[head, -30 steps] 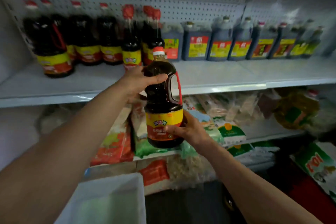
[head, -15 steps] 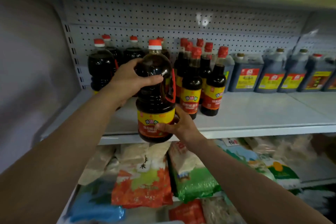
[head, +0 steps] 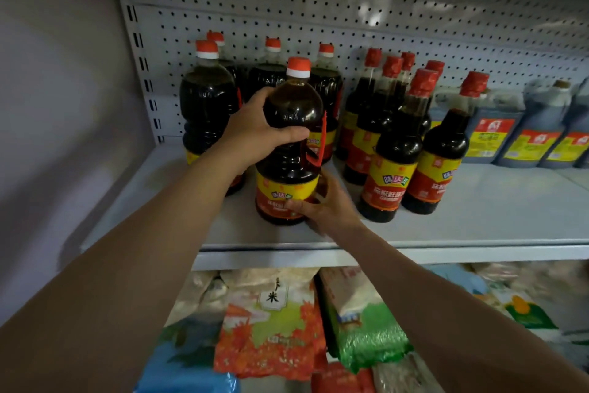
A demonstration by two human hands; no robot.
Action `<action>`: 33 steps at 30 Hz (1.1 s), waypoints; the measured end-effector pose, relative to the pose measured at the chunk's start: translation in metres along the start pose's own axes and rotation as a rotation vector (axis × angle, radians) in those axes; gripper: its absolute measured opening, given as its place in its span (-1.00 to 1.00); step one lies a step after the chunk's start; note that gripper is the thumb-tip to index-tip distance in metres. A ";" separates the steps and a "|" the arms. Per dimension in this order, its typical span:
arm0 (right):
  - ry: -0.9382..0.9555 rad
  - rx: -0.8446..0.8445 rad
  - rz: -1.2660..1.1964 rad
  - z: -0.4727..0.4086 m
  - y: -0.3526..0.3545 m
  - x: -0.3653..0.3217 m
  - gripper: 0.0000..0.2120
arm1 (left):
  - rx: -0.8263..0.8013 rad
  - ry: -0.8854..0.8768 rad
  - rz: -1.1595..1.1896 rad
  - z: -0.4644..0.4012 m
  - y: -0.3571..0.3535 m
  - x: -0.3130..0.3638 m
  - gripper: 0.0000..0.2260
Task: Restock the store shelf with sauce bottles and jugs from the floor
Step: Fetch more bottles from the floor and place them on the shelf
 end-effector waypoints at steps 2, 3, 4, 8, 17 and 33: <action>0.006 -0.007 0.014 -0.018 -0.004 0.002 -0.02 | 0.007 0.013 -0.039 -0.017 0.002 -0.004 -0.24; 0.012 -0.016 0.032 -0.026 -0.007 0.002 -0.07 | 0.007 0.023 -0.068 -0.026 0.003 -0.007 -0.23; 0.009 -0.007 0.058 -0.033 -0.009 0.001 -0.08 | 0.006 0.035 -0.097 -0.034 0.004 -0.009 -0.22; 0.021 -0.006 0.107 -0.055 -0.013 -0.001 -0.07 | 0.023 0.103 -0.160 -0.056 0.007 -0.018 -0.20; 0.008 -0.026 0.152 -0.071 -0.018 -0.001 -0.18 | 0.059 0.173 -0.172 -0.076 0.008 -0.036 -0.11; -0.082 -0.088 0.352 0.033 0.069 -0.050 -0.35 | 0.300 0.283 -0.299 -0.013 -0.022 0.008 -0.14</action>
Point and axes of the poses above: each hand's wrist, its own z-axis away from the middle knuckle, its own y-axis out of the back of the hand, x = y × z, the point moved 5 cm from there along -z, towards the middle knuckle, and after that the axes turned 3 degrees about -z, right-handed, at the moved point
